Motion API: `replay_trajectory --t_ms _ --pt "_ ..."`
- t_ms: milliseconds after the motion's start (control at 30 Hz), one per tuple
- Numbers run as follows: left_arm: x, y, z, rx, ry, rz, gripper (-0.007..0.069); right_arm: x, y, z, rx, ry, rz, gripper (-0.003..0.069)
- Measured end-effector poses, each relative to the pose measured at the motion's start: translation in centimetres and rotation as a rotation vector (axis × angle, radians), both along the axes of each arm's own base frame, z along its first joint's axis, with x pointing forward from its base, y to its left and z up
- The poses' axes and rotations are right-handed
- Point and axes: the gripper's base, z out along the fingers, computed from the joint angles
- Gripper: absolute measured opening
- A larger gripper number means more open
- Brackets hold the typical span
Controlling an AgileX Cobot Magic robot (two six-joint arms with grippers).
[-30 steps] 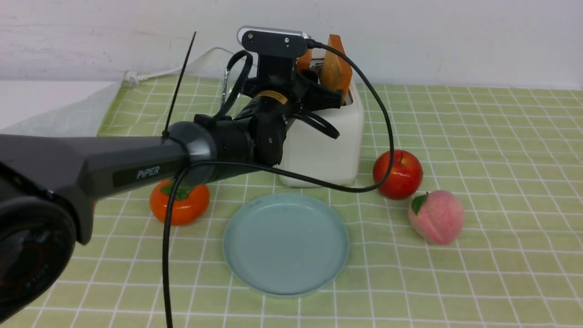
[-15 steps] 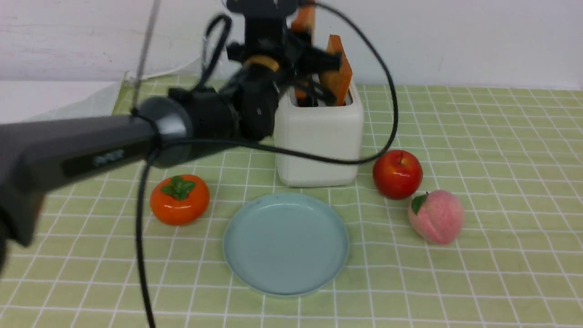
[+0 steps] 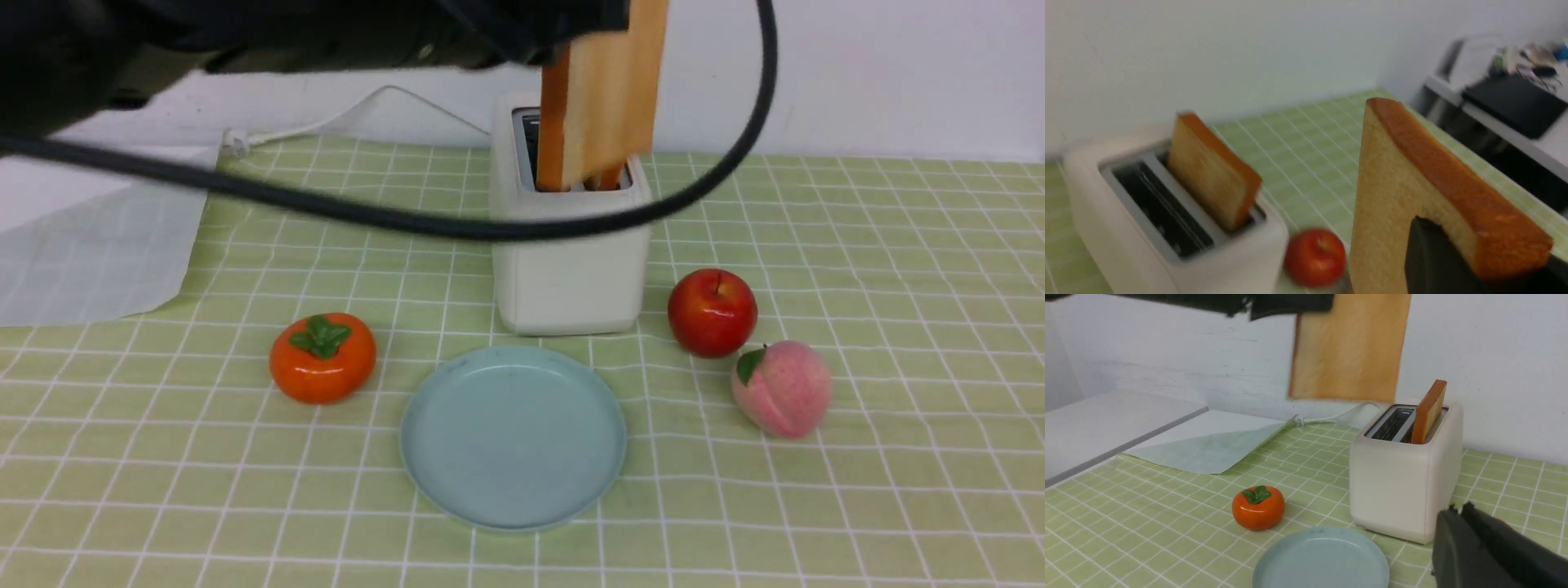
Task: Take toasted bread from bread machine on green coffee tablecloth place on plate.
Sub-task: 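Place the slice of bread on the plate with the left gripper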
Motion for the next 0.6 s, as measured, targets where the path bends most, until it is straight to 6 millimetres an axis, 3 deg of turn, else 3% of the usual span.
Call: replay_trajectory --t_ms 67,133,233,600 --pt "-0.9 0.3 -0.7 0.012 0.057 -0.02 0.011 0.0 0.0 0.0 0.0 0.0 0.0 0.0003" --pt "-2.3 0.6 -3.0 0.061 0.205 -0.063 0.011 0.0 0.0 0.0 0.0 0.001 0.0 0.0003" --pt "-2.4 0.5 -5.8 0.109 0.304 -0.072 0.011 0.0 0.0 0.0 -0.001 0.002 -0.001 0.0003" --pt "2.6 -1.8 -13.9 0.142 0.428 0.033 0.011 0.0 0.0 -0.1 0.01 0.016 0.002 0.0003"
